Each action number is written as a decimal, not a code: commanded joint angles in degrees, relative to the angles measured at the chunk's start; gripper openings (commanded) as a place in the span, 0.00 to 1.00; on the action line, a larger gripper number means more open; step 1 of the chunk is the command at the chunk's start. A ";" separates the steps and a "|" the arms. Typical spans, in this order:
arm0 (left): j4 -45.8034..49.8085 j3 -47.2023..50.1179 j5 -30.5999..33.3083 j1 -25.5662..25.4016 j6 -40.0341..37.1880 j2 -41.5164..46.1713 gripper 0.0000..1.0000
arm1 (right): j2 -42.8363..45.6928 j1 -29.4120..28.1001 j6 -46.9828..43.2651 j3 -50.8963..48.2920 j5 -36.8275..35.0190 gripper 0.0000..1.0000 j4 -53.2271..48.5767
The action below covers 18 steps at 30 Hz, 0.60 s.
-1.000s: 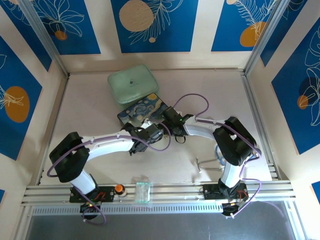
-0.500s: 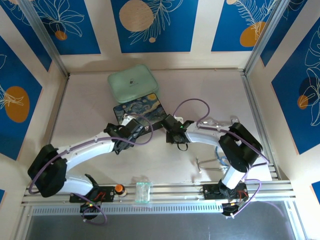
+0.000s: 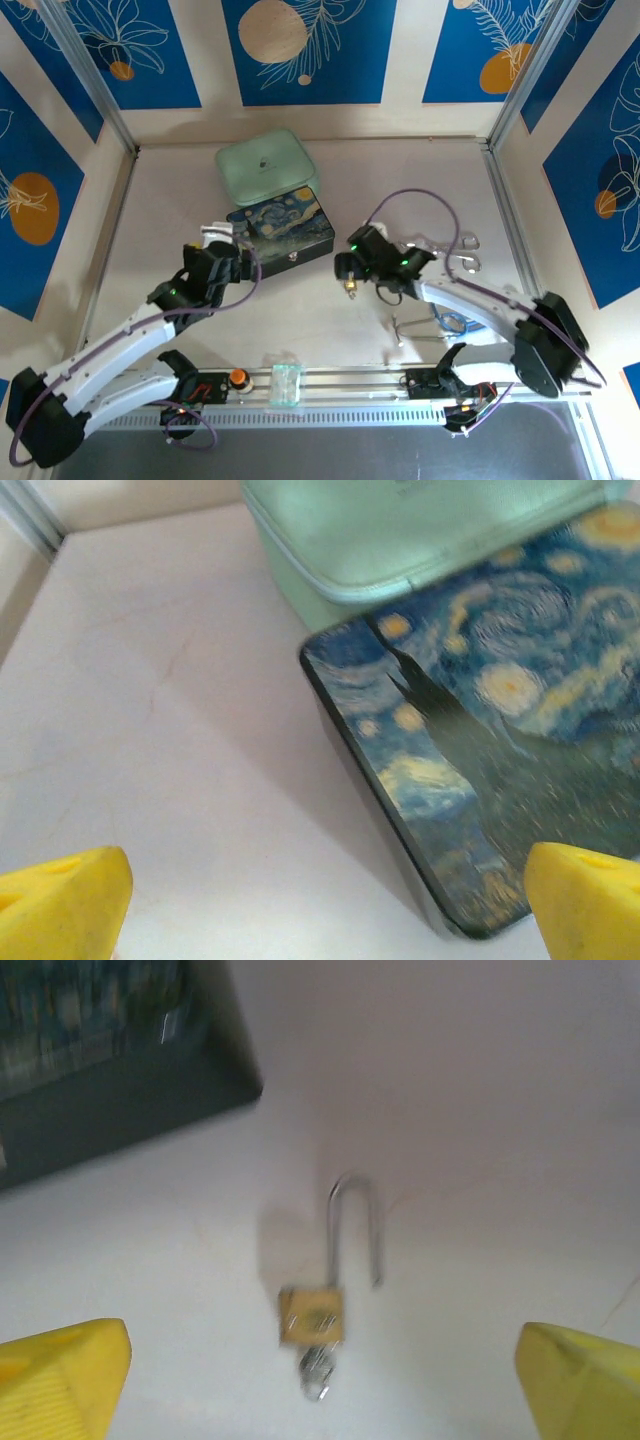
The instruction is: Unlock the padlock with the key
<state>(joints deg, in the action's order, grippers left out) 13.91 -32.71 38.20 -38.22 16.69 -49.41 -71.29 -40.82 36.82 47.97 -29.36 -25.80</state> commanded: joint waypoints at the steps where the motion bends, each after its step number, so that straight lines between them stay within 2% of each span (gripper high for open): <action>1: -24.00 10.00 3.63 3.15 -9.83 1.56 0.97 | 3.36 8.55 -10.14 -2.24 3.31 0.99 7.52; 5: -29.10 11.27 7.45 8.85 -15.26 -1.13 0.98 | 5.75 16.72 -20.59 -8.43 2.72 0.99 22.46; 8: -32.78 11.12 5.34 15.31 -16.28 -8.82 0.99 | 5.62 24.07 -24.53 -16.19 3.79 0.99 36.46; 9: -36.63 11.91 6.20 16.52 -17.49 -11.77 0.99 | 5.12 27.25 -23.28 -16.98 4.68 0.99 38.66; 10: -41.70 13.11 6.02 17.87 -18.25 -14.80 0.99 | 4.96 30.04 -23.00 -16.12 6.67 0.99 36.50; 13: -47.42 13.46 -2.57 24.75 -15.04 -21.74 0.99 | 4.19 32.07 -28.07 -18.16 8.19 0.98 42.44; 14: -45.45 12.25 -3.34 25.19 -15.10 -22.44 0.99 | 3.08 32.48 -29.42 -19.02 7.93 0.98 45.05; 16: -53.90 13.50 -6.63 27.54 -16.59 -25.46 0.99 | -1.20 34.64 -30.32 -20.53 8.43 0.99 50.86; 18: -55.18 11.76 -11.04 30.40 -16.25 -28.07 0.99 | -4.55 36.76 -30.14 -22.18 10.87 0.98 56.36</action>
<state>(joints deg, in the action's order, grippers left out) -31.64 -19.88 34.41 -10.50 1.06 -75.48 -72.62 -6.24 9.96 28.25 -21.96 19.55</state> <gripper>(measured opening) 0.993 0.986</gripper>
